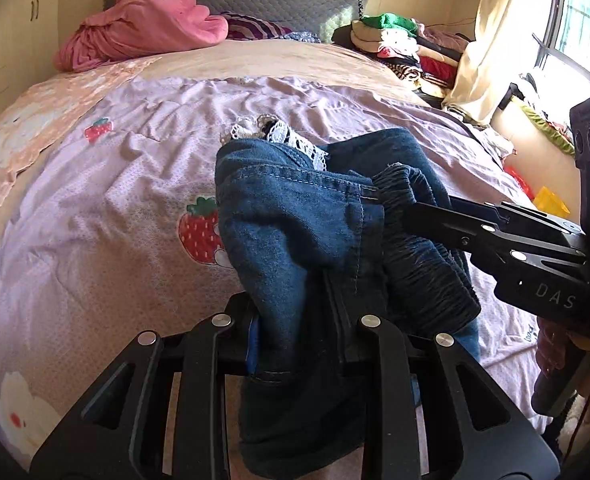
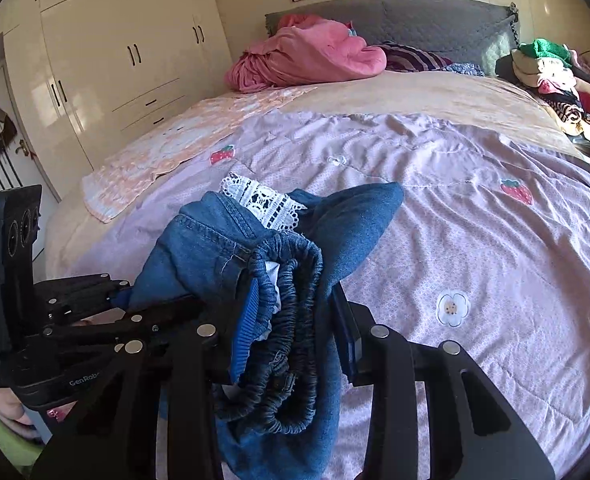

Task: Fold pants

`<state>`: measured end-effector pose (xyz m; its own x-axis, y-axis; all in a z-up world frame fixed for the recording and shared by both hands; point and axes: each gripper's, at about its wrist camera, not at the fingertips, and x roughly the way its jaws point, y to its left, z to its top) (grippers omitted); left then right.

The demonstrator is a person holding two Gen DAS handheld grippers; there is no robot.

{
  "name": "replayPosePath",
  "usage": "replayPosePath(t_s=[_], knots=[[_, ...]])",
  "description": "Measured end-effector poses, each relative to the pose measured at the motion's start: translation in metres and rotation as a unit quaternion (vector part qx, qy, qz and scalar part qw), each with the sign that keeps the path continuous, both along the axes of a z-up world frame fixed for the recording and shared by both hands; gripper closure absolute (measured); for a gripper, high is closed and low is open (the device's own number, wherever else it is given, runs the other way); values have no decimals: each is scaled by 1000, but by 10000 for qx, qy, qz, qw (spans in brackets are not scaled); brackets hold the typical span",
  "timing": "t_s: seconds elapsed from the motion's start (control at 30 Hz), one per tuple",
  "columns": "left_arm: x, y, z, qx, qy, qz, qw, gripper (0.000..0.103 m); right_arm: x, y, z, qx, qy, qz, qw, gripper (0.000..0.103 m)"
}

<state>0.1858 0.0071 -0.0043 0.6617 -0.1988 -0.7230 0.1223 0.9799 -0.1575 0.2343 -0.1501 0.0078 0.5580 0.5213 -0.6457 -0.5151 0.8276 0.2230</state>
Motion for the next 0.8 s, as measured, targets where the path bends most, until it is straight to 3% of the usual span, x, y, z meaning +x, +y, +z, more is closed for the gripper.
replayPosePath(t_s=[0.17, 0.37, 0.57, 0.8], knots=[[10, 4, -22, 31, 265, 94, 9996, 84, 20, 1, -31, -163, 405, -178, 9989, 69], [9, 11, -37, -76, 392, 163, 9991, 78, 30, -17, -54, 181, 852, -414, 9953, 65], [7, 13, -37, -61, 418, 203, 9989, 71, 25, -23, -51, 53, 876, -621, 9942, 46], [-5, 18, -31, -25, 404, 304, 9987, 61, 8, -32, -45, -115, 821, -705, 9941, 43]])
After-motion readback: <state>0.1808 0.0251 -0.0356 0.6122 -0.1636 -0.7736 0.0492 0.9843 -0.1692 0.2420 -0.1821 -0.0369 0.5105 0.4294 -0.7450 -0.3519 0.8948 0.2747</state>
